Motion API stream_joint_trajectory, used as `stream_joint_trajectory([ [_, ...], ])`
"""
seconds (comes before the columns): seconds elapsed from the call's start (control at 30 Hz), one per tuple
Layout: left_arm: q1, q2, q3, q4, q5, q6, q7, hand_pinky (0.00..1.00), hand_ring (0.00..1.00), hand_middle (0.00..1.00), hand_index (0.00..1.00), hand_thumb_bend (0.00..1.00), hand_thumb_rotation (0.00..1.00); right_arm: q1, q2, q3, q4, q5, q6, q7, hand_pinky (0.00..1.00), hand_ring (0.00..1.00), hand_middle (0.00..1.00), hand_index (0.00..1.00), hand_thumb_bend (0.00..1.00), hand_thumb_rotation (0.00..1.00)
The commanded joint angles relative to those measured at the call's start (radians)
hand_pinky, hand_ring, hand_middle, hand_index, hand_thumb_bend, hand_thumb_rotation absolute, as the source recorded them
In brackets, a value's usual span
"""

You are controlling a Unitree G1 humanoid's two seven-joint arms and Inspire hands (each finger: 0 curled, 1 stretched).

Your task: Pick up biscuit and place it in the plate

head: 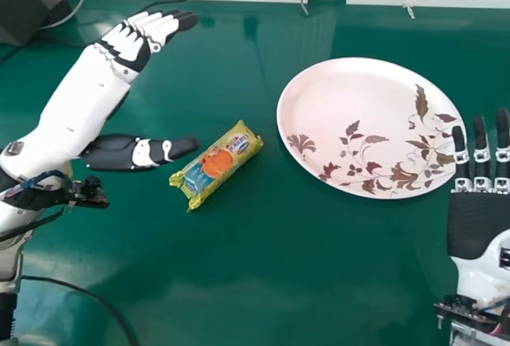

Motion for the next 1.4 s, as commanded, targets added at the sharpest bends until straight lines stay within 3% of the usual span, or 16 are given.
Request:
stream_joint_trajectory([
  [0.0, 0.026, 0.025, 0.016, -0.045, 0.031, 0.030, 0.022, 1.00, 1.00, 1.00, 0.99, 1.00, 0.72, 0.024, 0.063, 0.002, 0.035, 0.000, -0.003, 0.003, 1.00, 1.00, 1.00, 0.86, 1.00, 0.40],
  [0.1, 0.041, 0.056, 0.013, -0.089, 0.090, 0.076, 0.023, 1.00, 1.00, 1.00, 1.00, 1.00, 0.73, 0.022, 0.063, 0.004, 0.040, 0.000, -0.007, 0.010, 1.00, 1.00, 1.00, 0.89, 1.00, 0.48],
  [0.23, 0.056, 0.092, 0.002, -0.113, 0.129, 0.116, 0.023, 1.00, 1.00, 1.00, 0.99, 1.00, 0.73, 0.025, 0.068, 0.007, 0.033, 0.006, -0.002, 0.003, 1.00, 1.00, 1.00, 0.92, 1.00, 0.47],
  [0.67, 0.133, 0.146, -0.027, -0.241, 0.130, 0.291, -0.032, 1.00, 1.00, 1.00, 0.99, 1.00, 0.72, 0.021, 0.061, 0.007, 0.043, 0.014, -0.001, 0.028, 1.00, 1.00, 1.00, 0.94, 1.00, 0.48],
  [1.03, 0.188, 0.148, -0.044, -0.411, 0.142, 0.467, -0.132, 1.00, 1.00, 1.00, 0.99, 1.00, 0.73, 0.021, 0.066, 0.014, 0.040, -0.006, -0.006, 0.014, 1.00, 1.00, 1.00, 0.94, 1.00, 0.46],
  [1.37, 0.238, 0.107, -0.082, -0.515, 0.162, 0.559, -0.141, 1.00, 1.00, 1.00, 1.00, 1.00, 0.75, 0.017, 0.069, 0.023, 0.038, -0.008, -0.002, 0.007, 1.00, 1.00, 1.00, 0.93, 1.00, 0.53],
])
